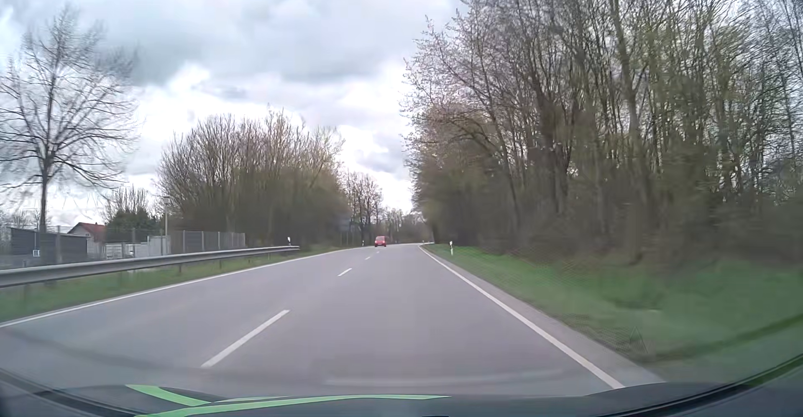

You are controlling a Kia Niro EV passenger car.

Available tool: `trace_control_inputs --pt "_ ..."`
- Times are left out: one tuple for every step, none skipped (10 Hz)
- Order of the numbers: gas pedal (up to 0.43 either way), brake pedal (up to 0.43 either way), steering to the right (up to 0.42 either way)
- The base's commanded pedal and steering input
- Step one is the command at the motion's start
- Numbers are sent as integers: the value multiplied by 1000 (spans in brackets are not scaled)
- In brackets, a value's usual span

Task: Follow the waypoints while adhering to traffic rules and regulations

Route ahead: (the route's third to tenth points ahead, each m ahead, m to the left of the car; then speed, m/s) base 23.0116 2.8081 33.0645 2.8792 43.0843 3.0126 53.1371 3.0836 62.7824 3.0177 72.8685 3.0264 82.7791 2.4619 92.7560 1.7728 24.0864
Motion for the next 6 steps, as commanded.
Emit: trace_control_inputs --pt "240 0 1" --pt "240 0 1" --pt "240 0 2" --pt "240 0 1" --pt "240 0 2" --pt "240 0 2"
